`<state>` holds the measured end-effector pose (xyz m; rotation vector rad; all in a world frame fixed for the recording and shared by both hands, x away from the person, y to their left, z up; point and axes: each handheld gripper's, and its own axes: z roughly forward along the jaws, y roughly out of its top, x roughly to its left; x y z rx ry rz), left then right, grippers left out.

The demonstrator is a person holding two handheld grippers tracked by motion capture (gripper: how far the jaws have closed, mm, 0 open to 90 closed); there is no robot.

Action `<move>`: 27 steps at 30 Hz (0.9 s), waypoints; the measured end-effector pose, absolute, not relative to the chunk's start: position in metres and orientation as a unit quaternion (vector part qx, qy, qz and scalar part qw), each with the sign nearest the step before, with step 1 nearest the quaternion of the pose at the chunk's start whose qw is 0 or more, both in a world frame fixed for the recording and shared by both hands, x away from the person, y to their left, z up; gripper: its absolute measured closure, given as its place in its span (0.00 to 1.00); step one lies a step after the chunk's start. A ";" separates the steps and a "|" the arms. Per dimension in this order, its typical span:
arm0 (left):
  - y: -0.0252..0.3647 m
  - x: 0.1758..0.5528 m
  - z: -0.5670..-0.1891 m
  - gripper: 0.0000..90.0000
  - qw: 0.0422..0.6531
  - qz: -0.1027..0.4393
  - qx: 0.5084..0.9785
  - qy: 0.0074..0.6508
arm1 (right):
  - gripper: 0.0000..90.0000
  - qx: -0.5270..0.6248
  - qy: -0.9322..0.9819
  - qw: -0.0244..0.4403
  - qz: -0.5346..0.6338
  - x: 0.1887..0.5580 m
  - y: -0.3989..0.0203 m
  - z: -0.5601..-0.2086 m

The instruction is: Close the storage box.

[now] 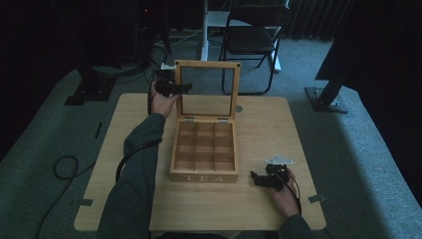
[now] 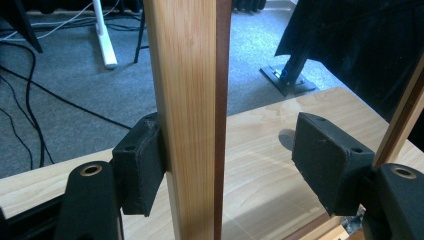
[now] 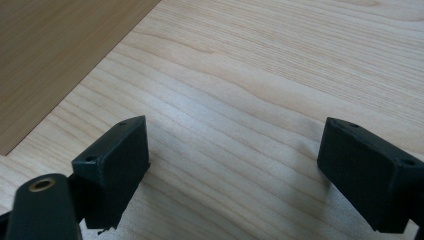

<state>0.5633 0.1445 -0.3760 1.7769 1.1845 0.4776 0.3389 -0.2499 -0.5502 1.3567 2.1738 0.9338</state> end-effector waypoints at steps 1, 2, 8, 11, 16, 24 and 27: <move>0.144 0.564 -0.376 0.35 0.461 0.194 0.720 0.481 | 0.14 0.486 0.780 0.206 0.335 0.339 -0.250 -0.550; 0.144 0.565 -0.375 0.35 0.460 0.195 0.721 0.480 | 0.14 0.486 0.781 0.206 0.335 0.339 -0.250 -0.550; 0.143 0.566 -0.370 0.35 0.466 0.198 0.716 0.481 | 0.14 0.485 0.781 0.206 0.335 0.339 -0.250 -0.550; 0.145 0.563 -0.370 0.35 0.471 0.193 0.713 0.482 | 0.14 0.485 0.781 0.205 0.335 0.338 -0.250 -0.550; 0.151 0.555 -0.368 0.37 0.487 0.177 0.709 0.478 | 0.14 0.485 0.781 0.205 0.335 0.338 -0.250 -0.550; 0.154 0.533 -0.363 0.38 0.495 0.174 0.713 0.465 | 0.14 0.486 0.780 0.205 0.336 0.339 -0.248 -0.550; 0.155 0.525 -0.363 0.38 0.499 0.175 0.714 0.459 | 0.14 0.486 0.781 0.206 0.336 0.339 -0.248 -0.550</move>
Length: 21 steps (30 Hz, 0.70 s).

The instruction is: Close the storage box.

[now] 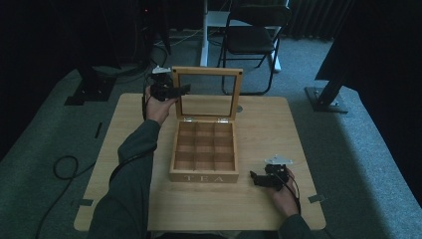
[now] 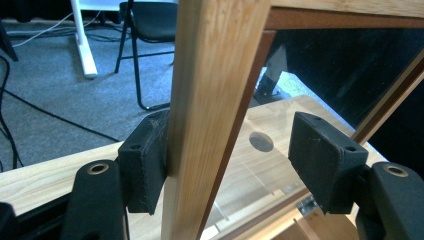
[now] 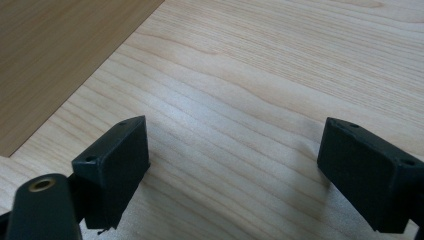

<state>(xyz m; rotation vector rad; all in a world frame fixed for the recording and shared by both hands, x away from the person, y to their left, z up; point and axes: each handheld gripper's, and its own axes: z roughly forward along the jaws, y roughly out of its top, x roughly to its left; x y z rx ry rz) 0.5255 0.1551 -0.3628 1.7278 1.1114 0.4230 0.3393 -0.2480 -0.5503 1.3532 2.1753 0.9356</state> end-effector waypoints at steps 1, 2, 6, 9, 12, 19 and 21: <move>0.156 0.523 -0.363 0.38 0.501 0.174 0.714 0.457 | 0.14 0.485 0.781 0.206 0.336 0.339 -0.248 -0.550; 0.156 0.521 -0.363 0.38 0.502 0.173 0.714 0.456 | 0.14 0.486 0.781 0.205 0.336 0.339 -0.248 -0.550; 0.159 0.513 -0.362 0.38 0.511 0.164 0.712 0.453 | 0.14 0.485 0.781 0.206 0.335 0.339 -0.248 -0.550; 0.164 0.508 -0.361 0.40 0.524 0.150 0.707 0.450 | 0.14 0.485 0.781 0.206 0.335 0.340 -0.248 -0.550; 0.165 0.503 -0.359 0.41 0.525 0.150 0.709 0.446 | 0.14 0.485 0.781 0.206 0.335 0.340 -0.248 -0.550; 0.165 0.491 -0.356 0.41 0.525 0.162 0.709 0.442 | 0.14 0.486 0.780 0.206 0.335 0.339 -0.248 -0.550; 0.167 0.487 -0.352 0.41 0.528 0.169 0.706 0.440 | 0.14 0.486 0.780 0.206 0.335 0.339 -0.248 -0.550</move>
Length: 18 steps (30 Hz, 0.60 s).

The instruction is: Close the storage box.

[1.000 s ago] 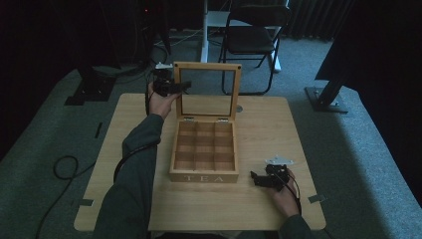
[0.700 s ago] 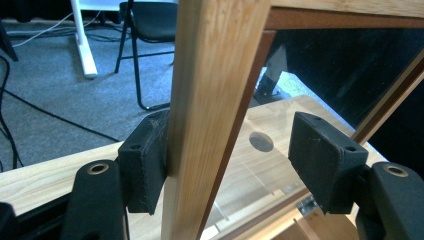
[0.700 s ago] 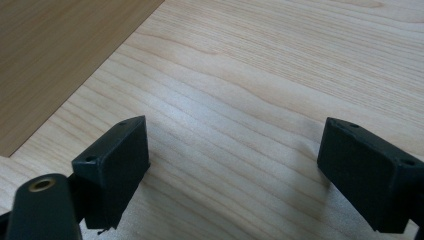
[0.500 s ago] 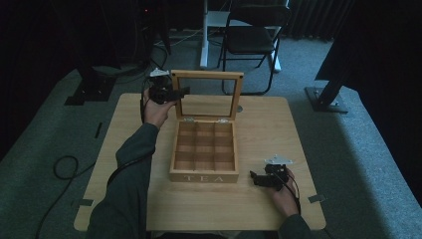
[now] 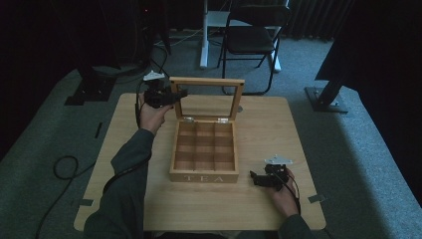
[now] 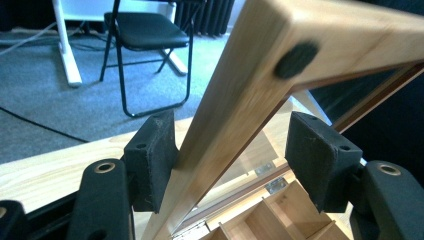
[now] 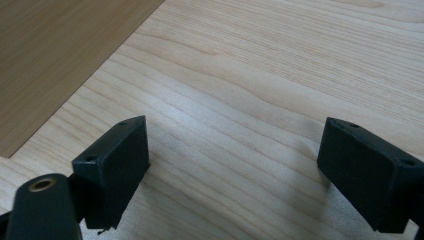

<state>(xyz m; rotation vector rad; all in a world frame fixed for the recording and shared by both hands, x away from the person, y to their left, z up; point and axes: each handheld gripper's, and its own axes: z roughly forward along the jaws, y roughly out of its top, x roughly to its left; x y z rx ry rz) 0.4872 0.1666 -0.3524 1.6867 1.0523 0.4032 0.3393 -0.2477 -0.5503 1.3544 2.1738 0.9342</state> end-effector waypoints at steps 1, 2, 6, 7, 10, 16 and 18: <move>0.167 0.485 -0.350 0.41 0.531 0.172 0.704 0.440 | 0.14 0.486 0.780 0.206 0.335 0.339 -0.248 -0.550; 0.167 0.485 -0.350 0.42 0.531 0.172 0.704 0.440 | 0.14 0.486 0.780 0.206 0.335 0.339 -0.248 -0.550; 0.167 0.478 -0.339 0.42 0.526 0.190 0.709 0.430 | 0.14 0.487 0.780 0.206 0.335 0.339 -0.248 -0.550; 0.167 0.478 -0.339 0.42 0.526 0.190 0.709 0.430 | 0.14 0.487 0.780 0.206 0.335 0.339 -0.248 -0.550; 0.164 0.471 -0.336 0.43 0.517 0.202 0.717 0.422 | 0.14 0.487 0.779 0.207 0.335 0.339 -0.247 -0.550; 0.159 0.460 -0.335 0.42 0.499 0.212 0.725 0.425 | 0.14 0.487 0.780 0.207 0.335 0.339 -0.247 -0.550; 0.159 0.457 -0.335 0.42 0.495 0.213 0.727 0.425 | 0.14 0.487 0.780 0.207 0.335 0.339 -0.247 -0.550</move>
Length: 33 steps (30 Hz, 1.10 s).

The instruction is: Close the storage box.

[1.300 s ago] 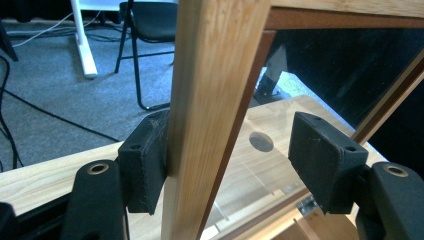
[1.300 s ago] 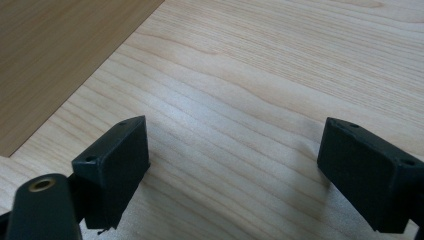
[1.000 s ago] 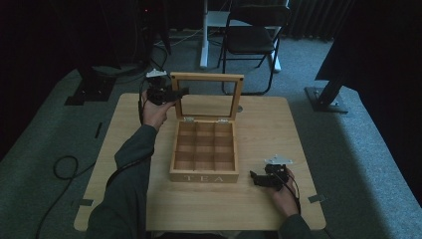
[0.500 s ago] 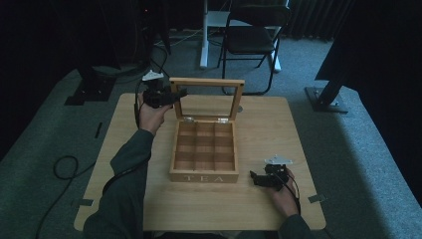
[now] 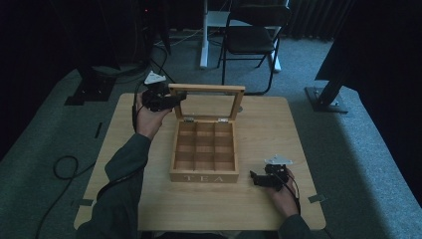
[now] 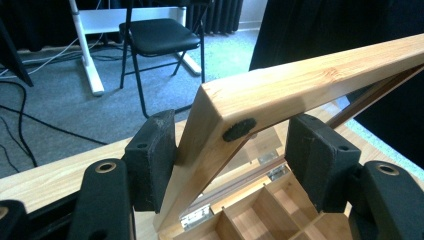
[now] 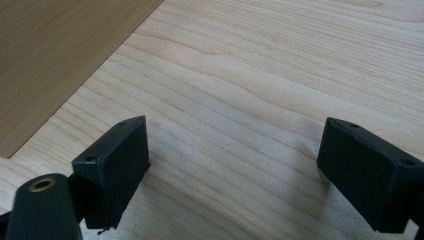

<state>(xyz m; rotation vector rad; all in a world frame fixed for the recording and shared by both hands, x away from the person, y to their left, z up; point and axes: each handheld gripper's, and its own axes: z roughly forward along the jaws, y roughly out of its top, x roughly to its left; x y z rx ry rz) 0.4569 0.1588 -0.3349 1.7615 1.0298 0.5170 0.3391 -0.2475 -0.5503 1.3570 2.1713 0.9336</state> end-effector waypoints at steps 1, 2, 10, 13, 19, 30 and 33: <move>0.159 0.457 -0.335 0.42 0.495 0.213 0.727 0.425 | 0.14 0.487 0.780 0.207 0.335 0.339 -0.247 -0.550; 0.159 0.457 -0.335 0.42 0.495 0.213 0.727 0.425 | 0.14 0.487 0.779 0.207 0.335 0.339 -0.247 -0.550; 0.158 0.444 -0.340 0.40 0.496 0.214 0.722 0.433 | 0.14 0.487 0.779 0.207 0.335 0.339 -0.247 -0.550; 0.157 0.440 -0.341 0.40 0.492 0.217 0.721 0.436 | 0.14 0.487 0.779 0.207 0.335 0.339 -0.248 -0.550; 0.156 0.435 -0.342 0.40 0.488 0.219 0.722 0.438 | 0.14 0.487 0.779 0.207 0.335 0.339 -0.247 -0.550; 0.153 0.419 -0.348 0.38 0.479 0.240 0.725 0.432 | 0.14 0.488 0.779 0.208 0.335 0.339 -0.247 -0.550; 0.152 0.415 -0.350 0.38 0.476 0.247 0.726 0.430 | 0.14 0.487 0.779 0.208 0.335 0.339 -0.247 -0.550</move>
